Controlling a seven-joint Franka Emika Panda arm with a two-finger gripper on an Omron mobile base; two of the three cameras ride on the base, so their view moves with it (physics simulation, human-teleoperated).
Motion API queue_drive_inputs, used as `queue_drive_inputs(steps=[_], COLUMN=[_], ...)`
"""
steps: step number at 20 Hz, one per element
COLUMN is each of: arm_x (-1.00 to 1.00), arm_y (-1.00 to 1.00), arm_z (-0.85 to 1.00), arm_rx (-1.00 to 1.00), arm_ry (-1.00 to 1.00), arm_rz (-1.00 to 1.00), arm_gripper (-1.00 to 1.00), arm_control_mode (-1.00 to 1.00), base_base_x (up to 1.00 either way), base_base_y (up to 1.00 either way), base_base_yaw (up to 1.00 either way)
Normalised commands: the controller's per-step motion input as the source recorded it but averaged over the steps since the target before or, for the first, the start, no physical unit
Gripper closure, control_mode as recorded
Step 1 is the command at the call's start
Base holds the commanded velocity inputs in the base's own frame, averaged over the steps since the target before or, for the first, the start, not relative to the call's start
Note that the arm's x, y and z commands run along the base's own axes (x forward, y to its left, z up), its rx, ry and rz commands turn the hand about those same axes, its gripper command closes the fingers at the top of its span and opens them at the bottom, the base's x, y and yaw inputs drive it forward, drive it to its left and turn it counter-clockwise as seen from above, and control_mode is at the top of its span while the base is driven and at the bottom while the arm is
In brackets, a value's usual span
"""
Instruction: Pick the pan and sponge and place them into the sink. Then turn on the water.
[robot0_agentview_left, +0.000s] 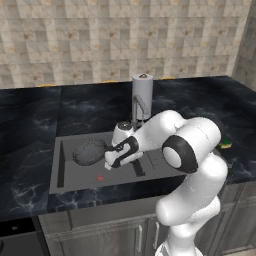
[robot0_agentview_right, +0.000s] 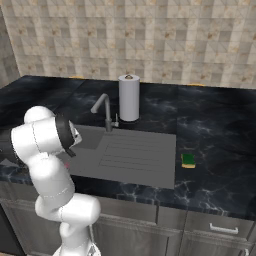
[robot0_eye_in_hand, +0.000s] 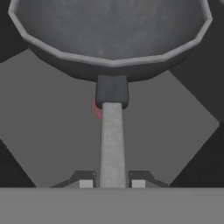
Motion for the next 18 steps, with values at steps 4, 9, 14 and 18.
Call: queue_drive_inputs(steps=[4, 9, 14, 18], arm_x=[0.54, 0.56, 0.54, 0.57], arm_y=[0.22, 0.29, 0.33, 0.29], arm_z=[-0.38, -0.40, -0.42, -0.45], arm_rx=[-0.01, -0.03, -0.04, -0.05], arm_ry=[0.05, 0.05, 0.05, 0.04], arm_rz=[0.07, 0.07, 0.05, 0.04], arm_gripper=[1.00, 1.00, 1.00, 1.00], arm_control_mode=[-1.00, -1.00, -1.00, -1.00], base_base_x=[0.00, 0.00, 0.00, 0.00], base_base_y=[0.00, 0.00, 0.00, 0.00], base_base_yaw=[0.00, 0.00, 0.00, 0.00])
